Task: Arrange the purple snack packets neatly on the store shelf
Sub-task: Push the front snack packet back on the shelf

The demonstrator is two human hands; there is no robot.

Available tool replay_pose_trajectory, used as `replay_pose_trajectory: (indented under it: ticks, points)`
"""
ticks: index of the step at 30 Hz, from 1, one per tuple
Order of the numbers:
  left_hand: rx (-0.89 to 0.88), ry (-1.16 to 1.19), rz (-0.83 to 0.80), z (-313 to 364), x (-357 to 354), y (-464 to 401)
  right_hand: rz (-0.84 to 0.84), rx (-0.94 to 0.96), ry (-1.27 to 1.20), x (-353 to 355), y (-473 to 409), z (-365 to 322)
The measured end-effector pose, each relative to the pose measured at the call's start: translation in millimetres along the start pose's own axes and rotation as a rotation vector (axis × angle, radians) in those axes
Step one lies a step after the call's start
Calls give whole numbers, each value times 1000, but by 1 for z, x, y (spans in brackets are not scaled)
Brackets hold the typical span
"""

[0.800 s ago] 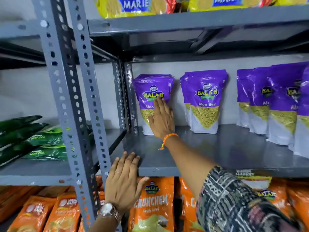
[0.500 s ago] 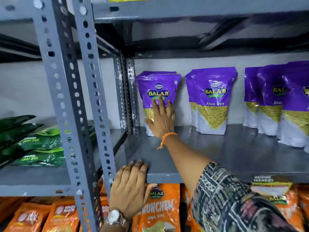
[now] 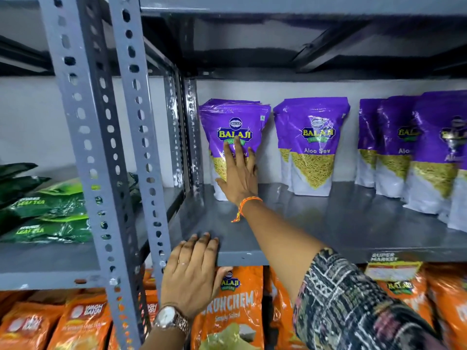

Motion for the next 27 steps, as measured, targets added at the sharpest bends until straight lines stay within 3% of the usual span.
replay_pose_trajectory:
  ticks: [27]
  points:
    - [77, 154, -121, -3, 21, -9, 103, 76, 63, 140, 131, -46]
Point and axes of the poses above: each hand's wrist, its own y-axis away from the middle knuckle, its own x-axis out of the back of the hand, z = x × y, the point moved 9 cm from there along -y, towards the middle knuckle, and after that the axes turned 2 degrees about z, right-handed, at the moved point
